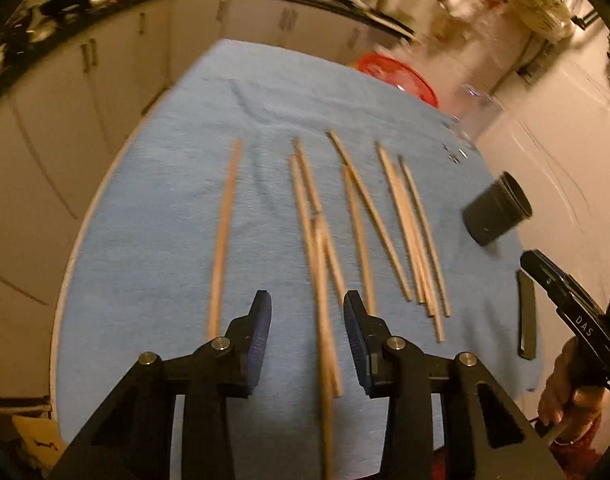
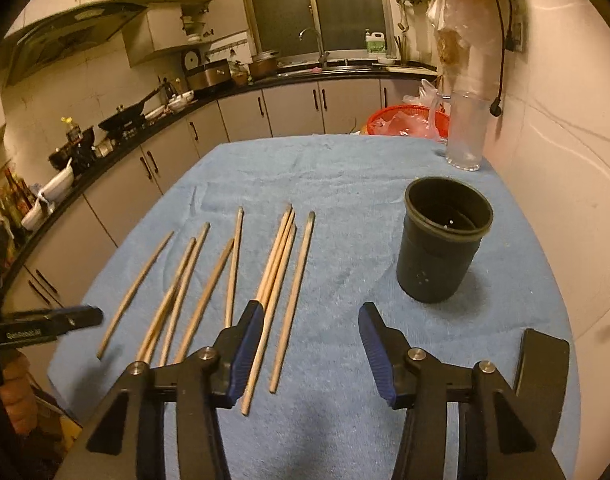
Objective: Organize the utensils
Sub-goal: 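Lower the left tool and close it on a wooden chopstick while the right tool grasps another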
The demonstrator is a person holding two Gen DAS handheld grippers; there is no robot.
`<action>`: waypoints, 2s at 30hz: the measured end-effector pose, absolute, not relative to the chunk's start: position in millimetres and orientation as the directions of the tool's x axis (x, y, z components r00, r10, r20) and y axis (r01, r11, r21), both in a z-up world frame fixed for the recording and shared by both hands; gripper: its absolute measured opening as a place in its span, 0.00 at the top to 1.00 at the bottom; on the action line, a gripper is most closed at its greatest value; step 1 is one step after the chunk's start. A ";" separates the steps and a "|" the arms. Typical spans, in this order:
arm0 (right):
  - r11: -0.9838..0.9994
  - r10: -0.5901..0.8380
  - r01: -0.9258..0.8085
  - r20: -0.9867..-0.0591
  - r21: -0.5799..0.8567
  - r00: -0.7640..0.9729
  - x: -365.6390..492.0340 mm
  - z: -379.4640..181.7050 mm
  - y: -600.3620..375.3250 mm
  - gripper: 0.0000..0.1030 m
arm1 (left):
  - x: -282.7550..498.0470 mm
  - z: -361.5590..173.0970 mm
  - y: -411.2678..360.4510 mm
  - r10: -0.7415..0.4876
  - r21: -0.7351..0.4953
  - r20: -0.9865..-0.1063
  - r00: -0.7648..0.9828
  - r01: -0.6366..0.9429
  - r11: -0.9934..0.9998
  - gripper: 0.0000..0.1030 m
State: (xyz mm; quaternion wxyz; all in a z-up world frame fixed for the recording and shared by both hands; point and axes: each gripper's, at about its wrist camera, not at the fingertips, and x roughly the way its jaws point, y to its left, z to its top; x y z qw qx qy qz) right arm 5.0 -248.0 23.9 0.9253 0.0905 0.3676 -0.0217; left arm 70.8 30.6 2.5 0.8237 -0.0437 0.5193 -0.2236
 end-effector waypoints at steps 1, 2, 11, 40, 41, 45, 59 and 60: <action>0.982 0.030 0.108 -0.683 0.158 0.730 6.0 25.7 -248.9 0.49 | 74.2 1.1 22.5 -0.419 -0.301 -0.840 0.344 0.347 0.888 0.62; 0.981 0.031 0.110 -0.683 0.162 0.730 6.7 27.2 -250.0 0.49 | 79.4 -0.5 15.5 -0.411 -0.294 -0.852 0.324 0.353 0.888 0.63; 0.974 0.028 0.133 -0.681 0.182 0.732 3.7 30.1 -257.8 0.49 | 115.0 -24.0 -25.0 -0.293 -0.196 -0.926 0.237 0.360 0.912 0.85; 0.979 0.051 0.153 -0.880 0.139 0.471 176.5 17.5 -246.8 0.65 | 183.5 -27.1 30.8 -0.156 -0.100 -0.952 0.264 0.215 0.972 0.92; 0.980 0.045 0.153 -0.894 0.126 0.447 188.1 11.3 -246.2 0.65 | 186.5 -27.6 29.8 -0.156 -0.100 -0.953 0.261 0.215 0.971 0.92; 0.976 0.021 0.195 -0.933 0.097 0.358 225.5 -18.2 -253.1 0.71 | 200.2 -23.2 31.9 -0.151 -0.092 -0.960 0.237 0.241 0.966 0.92; 0.984 -0.017 0.175 -0.956 0.036 0.294 268.9 -58.8 -249.4 0.92 | 237.1 -32.3 -2.2 -0.107 -0.043 -0.963 0.249 0.251 0.967 0.93; 0.985 -0.015 0.169 -0.955 0.037 0.296 268.5 -58.3 -247.6 0.93 | 244.0 -36.1 -13.2 -0.108 -0.042 -0.961 0.255 0.251 0.967 0.93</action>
